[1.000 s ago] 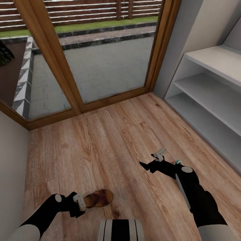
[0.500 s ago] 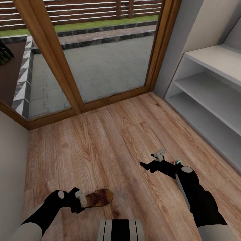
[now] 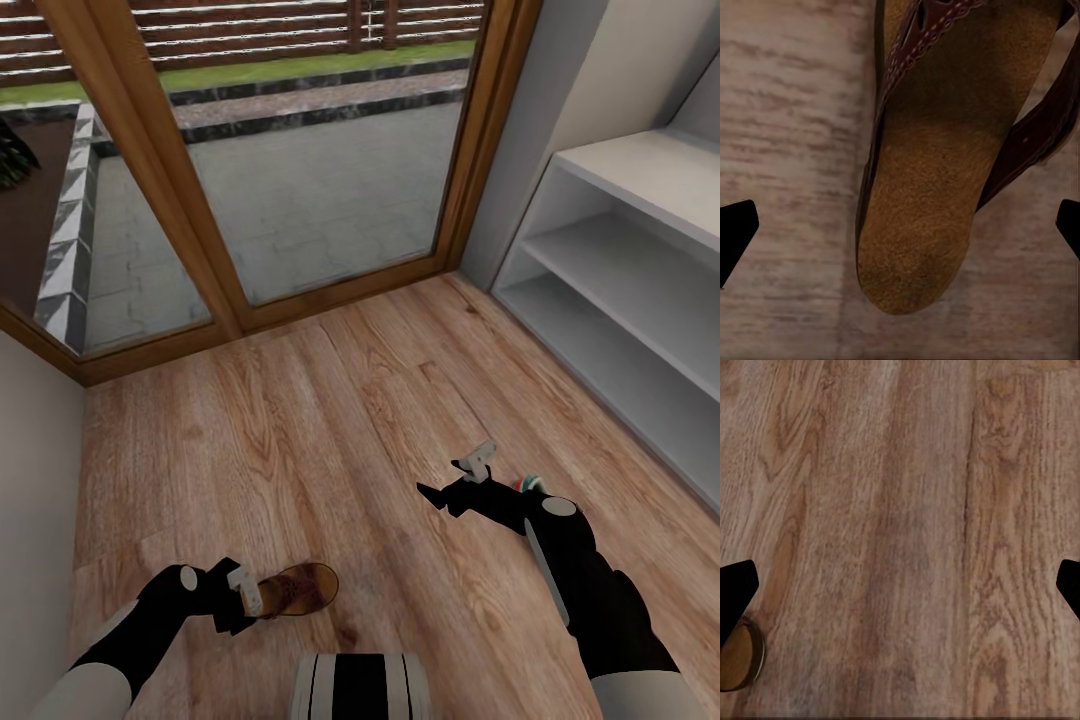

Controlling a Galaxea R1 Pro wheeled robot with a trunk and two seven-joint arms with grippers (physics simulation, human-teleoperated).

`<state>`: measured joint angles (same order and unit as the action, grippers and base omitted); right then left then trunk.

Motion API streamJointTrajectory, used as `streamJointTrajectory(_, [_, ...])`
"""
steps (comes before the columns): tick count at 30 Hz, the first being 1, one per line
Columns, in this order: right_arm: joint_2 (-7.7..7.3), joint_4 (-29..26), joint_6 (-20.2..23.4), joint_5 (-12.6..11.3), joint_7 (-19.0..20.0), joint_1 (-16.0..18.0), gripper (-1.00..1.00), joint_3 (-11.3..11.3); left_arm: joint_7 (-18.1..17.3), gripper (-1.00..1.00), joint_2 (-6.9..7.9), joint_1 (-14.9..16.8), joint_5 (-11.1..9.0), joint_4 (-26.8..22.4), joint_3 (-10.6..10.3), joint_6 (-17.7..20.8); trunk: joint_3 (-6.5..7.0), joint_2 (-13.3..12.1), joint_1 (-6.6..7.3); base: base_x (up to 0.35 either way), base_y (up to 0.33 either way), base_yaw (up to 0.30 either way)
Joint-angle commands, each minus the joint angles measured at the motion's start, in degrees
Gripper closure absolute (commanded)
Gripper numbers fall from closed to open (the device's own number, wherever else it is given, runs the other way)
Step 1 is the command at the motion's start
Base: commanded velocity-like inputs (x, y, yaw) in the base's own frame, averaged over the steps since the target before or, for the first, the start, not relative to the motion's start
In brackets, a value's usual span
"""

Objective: Pick up the two gym shoes and the two sandals from the corridor floor and place them onto the hallstand (shoe rack) in the corridor, making sure they are on the rack and not on the floor. Arrange them so the two gym shoes are next to each other and the two sandals are next to each other.

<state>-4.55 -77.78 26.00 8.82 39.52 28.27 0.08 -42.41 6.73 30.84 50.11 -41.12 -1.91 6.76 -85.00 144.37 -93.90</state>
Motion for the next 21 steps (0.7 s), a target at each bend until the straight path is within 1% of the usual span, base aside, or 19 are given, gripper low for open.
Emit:
streamJointTrajectory(1, [-0.02,-0.09,0.2,0.4,0.29,0.03,-1.0,0.01,-0.21,-1.0,0.04,0.01,0.01,-0.14,-0.2,0.48,-0.27,0.03,-0.01,0.0,0.0,0.0])
streamJointTrajectory(14, [-0.04,-0.09,0.2,0.4,0.29,0.03,-1.0,0.0,-0.21,-1.0,0.03,0.0,0.15,-0.35,-0.27,0.53,-3.34,0.21,-0.35,0.0,0.0,0.0])
streamJointTrajectory(21, [-0.02,-0.09,0.2,0.38,0.29,0.03,-1.0,0.0,-0.21,-1.0,0.04,0.0,0.25,-0.46,-0.92,0.53,-3.91,0.21,-0.35,0.0,0.0,0.0])
